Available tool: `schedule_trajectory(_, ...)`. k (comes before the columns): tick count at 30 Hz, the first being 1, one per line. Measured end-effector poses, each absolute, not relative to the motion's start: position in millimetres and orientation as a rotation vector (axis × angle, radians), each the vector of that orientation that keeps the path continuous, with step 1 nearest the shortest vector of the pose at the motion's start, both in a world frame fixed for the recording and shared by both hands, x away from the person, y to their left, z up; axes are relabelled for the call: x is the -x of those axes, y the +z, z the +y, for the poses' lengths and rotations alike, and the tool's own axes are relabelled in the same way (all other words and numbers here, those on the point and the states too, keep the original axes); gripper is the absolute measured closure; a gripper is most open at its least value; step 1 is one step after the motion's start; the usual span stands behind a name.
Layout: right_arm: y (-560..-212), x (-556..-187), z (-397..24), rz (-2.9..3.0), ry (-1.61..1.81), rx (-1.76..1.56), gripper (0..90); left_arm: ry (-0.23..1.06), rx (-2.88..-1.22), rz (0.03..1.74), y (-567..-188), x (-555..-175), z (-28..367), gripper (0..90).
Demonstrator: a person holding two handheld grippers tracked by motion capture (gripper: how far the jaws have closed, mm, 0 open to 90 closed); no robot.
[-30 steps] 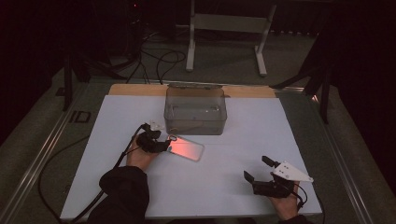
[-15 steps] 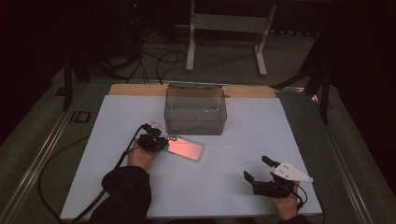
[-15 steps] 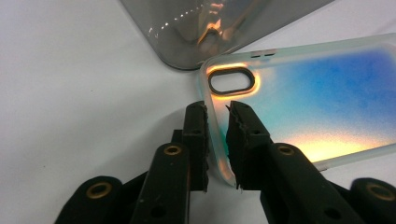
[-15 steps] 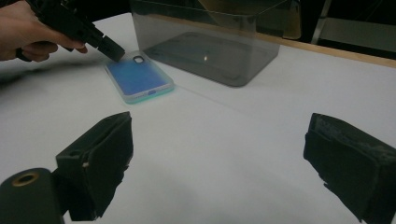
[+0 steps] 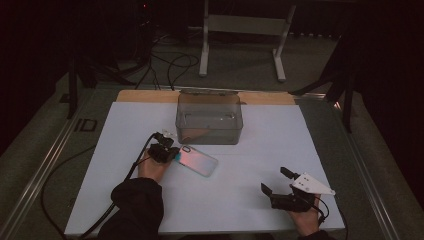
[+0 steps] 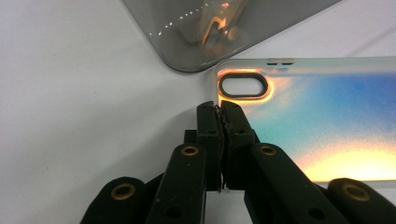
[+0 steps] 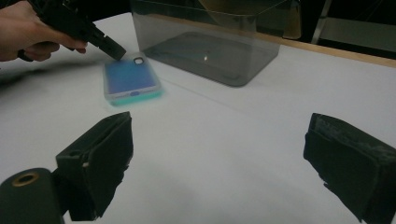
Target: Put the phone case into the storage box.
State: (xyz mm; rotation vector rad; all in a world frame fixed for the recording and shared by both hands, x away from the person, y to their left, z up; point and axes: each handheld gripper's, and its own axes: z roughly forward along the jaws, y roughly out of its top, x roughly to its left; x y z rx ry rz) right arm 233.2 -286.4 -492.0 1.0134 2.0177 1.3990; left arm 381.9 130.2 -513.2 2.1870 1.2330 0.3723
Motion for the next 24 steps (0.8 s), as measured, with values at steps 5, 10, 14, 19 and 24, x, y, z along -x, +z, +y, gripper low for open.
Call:
schedule_trajectory(5, -492, -233, -287, 2.014, 1.401, -1.016, 8.1, 0.381, -2.149, 1.228, -512, -380, 133, 89.0)
schedule_trajectory(10, -492, -233, -287, 2.015, 1.400, -1.016, 8.1, 0.410, -2.120, 1.204, -504, -376, 134, 89.1)
schedule_trajectory(14, -492, -233, -287, 2.014, 1.400, -1.016, 8.1, 0.435, -2.098, 1.195, -499, -373, 136, 89.1)
schedule_trajectory(19, -492, -233, -287, 2.016, 1.398, -1.016, 8.1, 0.461, -2.079, 1.179, -494, -369, 140, 89.1)
schedule_trajectory(24, -492, -233, -286, 2.017, 1.397, -1.015, 8.1, 0.483, -2.061, 1.176, -493, -364, 145, 89.1)
